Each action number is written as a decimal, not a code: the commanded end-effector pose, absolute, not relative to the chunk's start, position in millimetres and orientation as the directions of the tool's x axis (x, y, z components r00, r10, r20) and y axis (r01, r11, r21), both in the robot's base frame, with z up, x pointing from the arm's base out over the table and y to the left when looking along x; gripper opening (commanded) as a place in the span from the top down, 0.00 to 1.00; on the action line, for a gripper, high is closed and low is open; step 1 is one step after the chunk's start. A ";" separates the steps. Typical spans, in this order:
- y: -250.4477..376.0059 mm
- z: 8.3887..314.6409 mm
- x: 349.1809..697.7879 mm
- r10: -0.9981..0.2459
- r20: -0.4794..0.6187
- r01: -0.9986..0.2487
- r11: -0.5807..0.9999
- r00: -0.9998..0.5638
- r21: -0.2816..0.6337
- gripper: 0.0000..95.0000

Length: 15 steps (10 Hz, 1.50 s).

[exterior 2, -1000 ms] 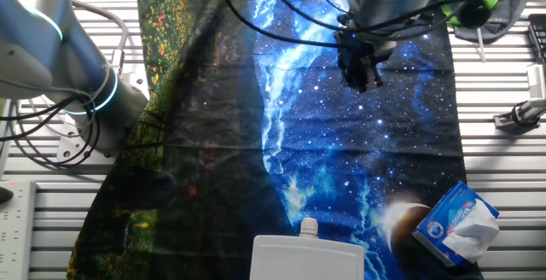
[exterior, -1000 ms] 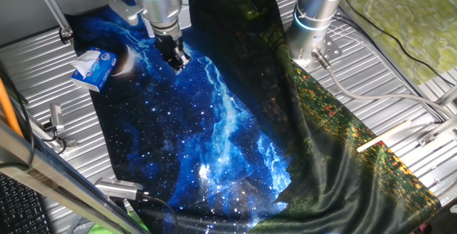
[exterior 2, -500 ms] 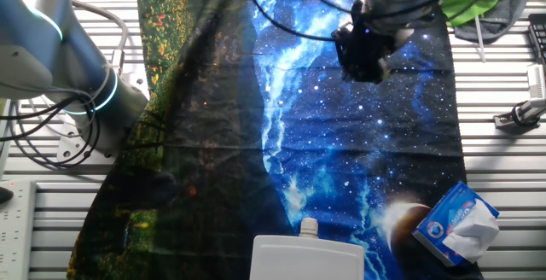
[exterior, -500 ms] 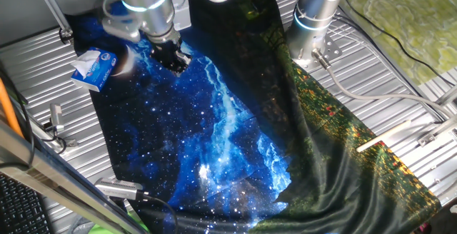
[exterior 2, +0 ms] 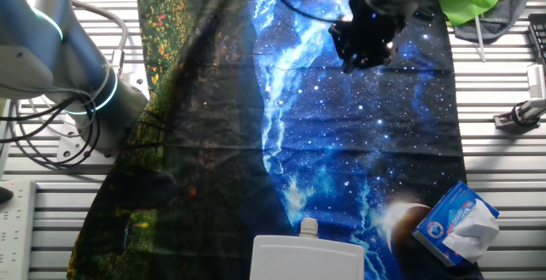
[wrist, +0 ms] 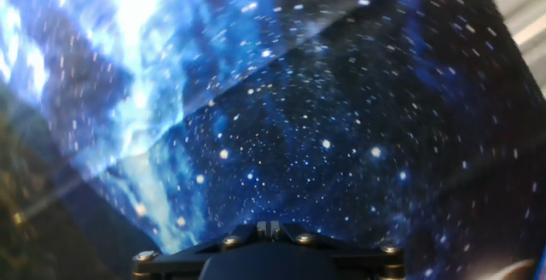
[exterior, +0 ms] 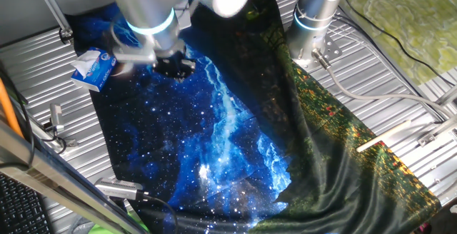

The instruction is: Grasp the handle and open the drawer

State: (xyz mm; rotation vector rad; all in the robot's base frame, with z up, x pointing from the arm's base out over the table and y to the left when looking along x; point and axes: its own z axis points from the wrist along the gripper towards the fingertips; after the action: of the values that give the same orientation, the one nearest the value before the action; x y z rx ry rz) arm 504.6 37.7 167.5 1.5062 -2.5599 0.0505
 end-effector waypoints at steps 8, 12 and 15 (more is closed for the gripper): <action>38.8 140.4 499.2 -0.865 0.303 -0.906 0.424 -0.399 0.019 1.00; 4.0 126.9 472.6 -0.868 0.299 -0.909 0.416 -0.396 0.002 1.00; -26.9 120.1 453.0 -0.876 0.258 -0.905 0.425 -0.409 0.009 1.00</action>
State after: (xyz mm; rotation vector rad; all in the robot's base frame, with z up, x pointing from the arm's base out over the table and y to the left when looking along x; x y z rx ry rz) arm 452.2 -26.7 120.5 1.5613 -2.4515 0.1934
